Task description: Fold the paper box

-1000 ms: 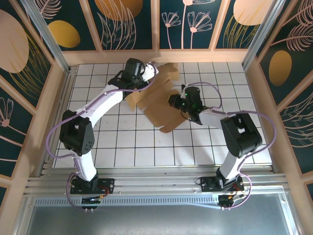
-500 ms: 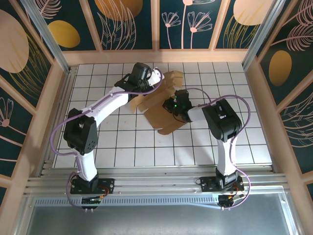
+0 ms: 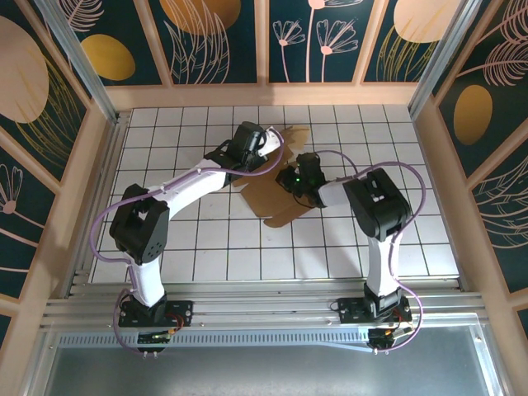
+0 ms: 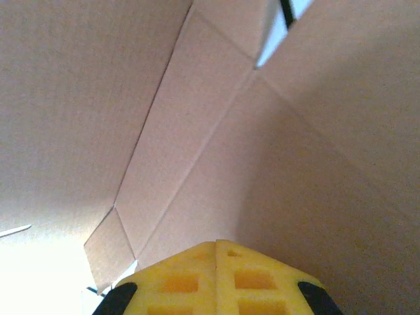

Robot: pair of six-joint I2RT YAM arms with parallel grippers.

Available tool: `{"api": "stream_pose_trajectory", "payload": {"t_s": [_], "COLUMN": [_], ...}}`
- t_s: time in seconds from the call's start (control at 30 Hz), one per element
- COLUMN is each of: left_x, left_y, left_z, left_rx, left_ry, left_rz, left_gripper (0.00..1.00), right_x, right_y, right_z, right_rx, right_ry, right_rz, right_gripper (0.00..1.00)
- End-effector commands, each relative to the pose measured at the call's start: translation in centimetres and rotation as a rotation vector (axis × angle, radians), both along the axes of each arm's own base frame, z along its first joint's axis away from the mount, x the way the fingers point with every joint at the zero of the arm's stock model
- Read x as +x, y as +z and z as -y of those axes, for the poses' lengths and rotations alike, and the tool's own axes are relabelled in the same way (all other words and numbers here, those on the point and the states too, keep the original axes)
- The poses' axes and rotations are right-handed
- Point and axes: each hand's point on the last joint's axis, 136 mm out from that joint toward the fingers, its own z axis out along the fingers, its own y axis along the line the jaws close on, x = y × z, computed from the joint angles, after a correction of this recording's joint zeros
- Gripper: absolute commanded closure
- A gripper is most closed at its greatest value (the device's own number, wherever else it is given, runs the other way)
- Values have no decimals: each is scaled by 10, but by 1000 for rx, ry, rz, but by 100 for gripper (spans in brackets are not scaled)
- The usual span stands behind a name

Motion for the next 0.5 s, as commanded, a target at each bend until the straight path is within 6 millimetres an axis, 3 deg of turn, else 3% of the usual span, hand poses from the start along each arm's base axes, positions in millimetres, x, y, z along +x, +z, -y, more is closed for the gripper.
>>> {"api": "stream_pose_trajectory", "payload": {"t_s": [0.0, 0.13, 0.23, 0.47], "left_x": [-1, -2, -2, -2], "left_y": [-19, -26, -30, -31], "left_z": [-10, -6, -3, 2], "left_rx": [55, 58, 53, 38], "left_ry": [21, -10, -22, -42], "left_rz": [-27, -29, -36, -39], "left_gripper": [93, 93, 93, 94], "right_x": [2, 6, 10, 21], "right_y": [66, 120, 162, 204], "right_z": [16, 38, 41, 19], "right_rx": [74, 199, 362, 617], "right_ry": [-60, -209, -255, -213], "right_rz": [84, 55, 69, -7], "right_gripper": [92, 76, 66, 61]}}
